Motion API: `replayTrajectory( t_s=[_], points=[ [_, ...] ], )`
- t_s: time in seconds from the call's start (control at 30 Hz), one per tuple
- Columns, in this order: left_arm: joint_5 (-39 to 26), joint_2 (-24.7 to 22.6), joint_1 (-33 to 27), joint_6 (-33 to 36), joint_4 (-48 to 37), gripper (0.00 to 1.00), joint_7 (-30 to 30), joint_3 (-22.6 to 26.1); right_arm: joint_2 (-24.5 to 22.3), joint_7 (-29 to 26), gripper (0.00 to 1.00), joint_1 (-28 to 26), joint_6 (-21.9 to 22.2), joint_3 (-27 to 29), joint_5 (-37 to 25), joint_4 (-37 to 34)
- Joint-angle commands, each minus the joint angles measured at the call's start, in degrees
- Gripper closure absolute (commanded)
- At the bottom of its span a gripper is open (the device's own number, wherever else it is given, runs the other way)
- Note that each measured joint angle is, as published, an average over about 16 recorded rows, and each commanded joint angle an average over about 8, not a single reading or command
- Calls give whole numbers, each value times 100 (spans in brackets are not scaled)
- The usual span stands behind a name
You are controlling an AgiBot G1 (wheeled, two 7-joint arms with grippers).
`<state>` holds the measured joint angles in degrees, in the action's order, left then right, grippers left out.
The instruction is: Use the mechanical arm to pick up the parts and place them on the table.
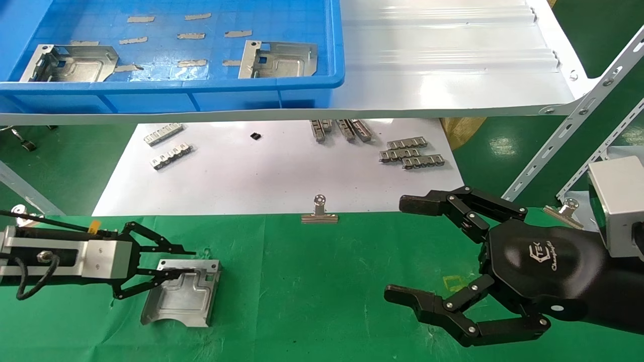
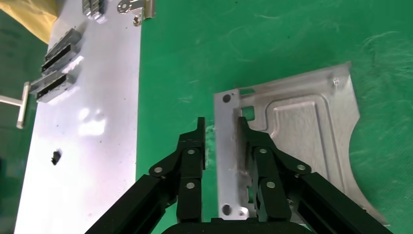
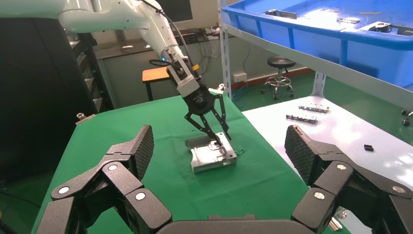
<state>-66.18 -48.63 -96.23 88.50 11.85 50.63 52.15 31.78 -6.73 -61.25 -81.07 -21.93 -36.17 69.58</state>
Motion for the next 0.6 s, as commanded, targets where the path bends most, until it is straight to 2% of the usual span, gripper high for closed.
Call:
replayTrajectory(
  t_s=[0.03,0.4,0.6],
  points=[
    [-21,-33,-43,23,-84,0,101,5,0,0,0,0,0,0,0,0],
    [822,42,175,337,-21,0,-806,-225,0,0,0,1,1,0,1,-1],
    [952,86,265,345,31,0,-893,-245,-1,0,0,1,1,0,1,-1]
  ],
)
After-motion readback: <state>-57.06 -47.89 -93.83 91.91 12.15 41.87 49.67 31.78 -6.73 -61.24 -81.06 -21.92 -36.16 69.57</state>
